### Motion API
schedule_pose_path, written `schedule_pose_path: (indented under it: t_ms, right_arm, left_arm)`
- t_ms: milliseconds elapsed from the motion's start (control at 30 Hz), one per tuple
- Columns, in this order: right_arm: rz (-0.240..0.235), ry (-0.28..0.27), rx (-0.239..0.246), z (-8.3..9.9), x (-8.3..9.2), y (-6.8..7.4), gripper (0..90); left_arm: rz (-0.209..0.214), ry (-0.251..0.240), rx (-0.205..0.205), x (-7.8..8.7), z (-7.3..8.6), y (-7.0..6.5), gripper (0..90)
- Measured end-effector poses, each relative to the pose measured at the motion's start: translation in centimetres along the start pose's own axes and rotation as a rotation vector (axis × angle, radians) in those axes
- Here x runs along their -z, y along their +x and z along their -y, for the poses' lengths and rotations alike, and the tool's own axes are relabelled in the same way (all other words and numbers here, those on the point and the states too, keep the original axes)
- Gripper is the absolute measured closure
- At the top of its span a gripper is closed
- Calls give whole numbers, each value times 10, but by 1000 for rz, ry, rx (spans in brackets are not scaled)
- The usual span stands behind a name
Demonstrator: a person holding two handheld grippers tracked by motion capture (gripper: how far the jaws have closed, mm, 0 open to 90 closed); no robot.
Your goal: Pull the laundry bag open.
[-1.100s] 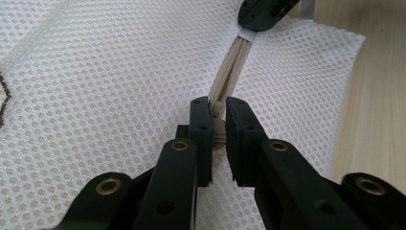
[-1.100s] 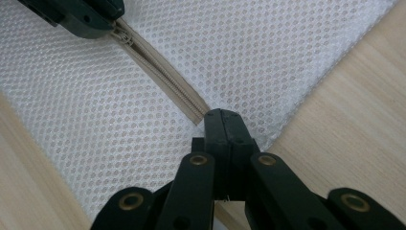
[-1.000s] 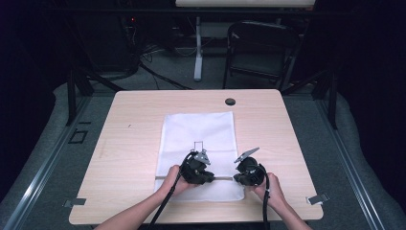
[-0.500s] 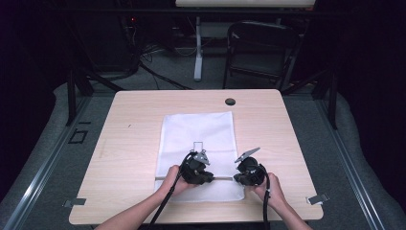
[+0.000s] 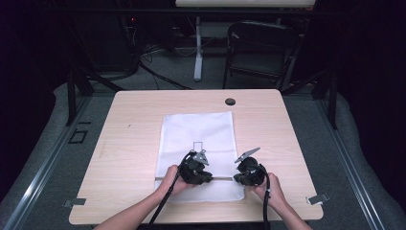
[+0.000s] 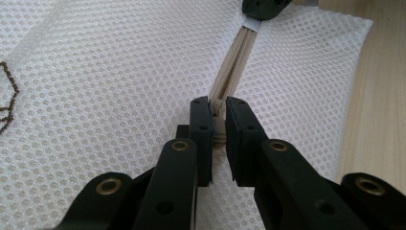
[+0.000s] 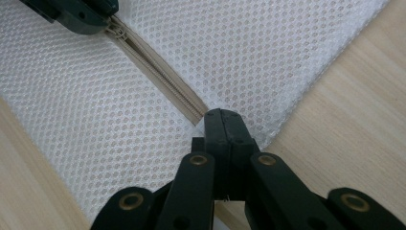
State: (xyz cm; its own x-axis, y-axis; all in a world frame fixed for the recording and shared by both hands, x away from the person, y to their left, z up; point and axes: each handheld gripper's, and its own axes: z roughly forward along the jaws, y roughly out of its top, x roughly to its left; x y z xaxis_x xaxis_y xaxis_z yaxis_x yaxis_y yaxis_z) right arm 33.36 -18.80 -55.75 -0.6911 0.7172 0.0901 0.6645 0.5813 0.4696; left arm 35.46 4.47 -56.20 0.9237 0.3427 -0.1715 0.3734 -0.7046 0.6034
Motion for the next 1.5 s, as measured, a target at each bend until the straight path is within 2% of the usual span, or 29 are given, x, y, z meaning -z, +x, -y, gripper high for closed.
schedule_pose_path:
  t_ms: [67,567,767,933,1100,1333,1500]
  right_arm:
    - [-6,-7,-6,0,0,0,900]
    - [-5,-4,-1,0,0,0,900]
    - [-6,-4,-1,0,0,0,900]
    - [-6,-3,-1,0,0,0,900]
    - [-6,-3,-1,0,0,0,900]
    - [-16,-2,-9,0,0,0,900]
    - [-5,7,5,-1,0,0,900]
  left_arm:
    - [-10,16,-6,2,1,1,825]
    - [-23,19,16,13,11,4,824]
    - [-19,16,17,17,15,6,824]
    - [-32,28,15,21,18,6,824]
    - [-41,38,29,27,25,10,824]
    - [-59,41,72,42,39,19,823]
    - [-59,53,72,44,42,18,823]
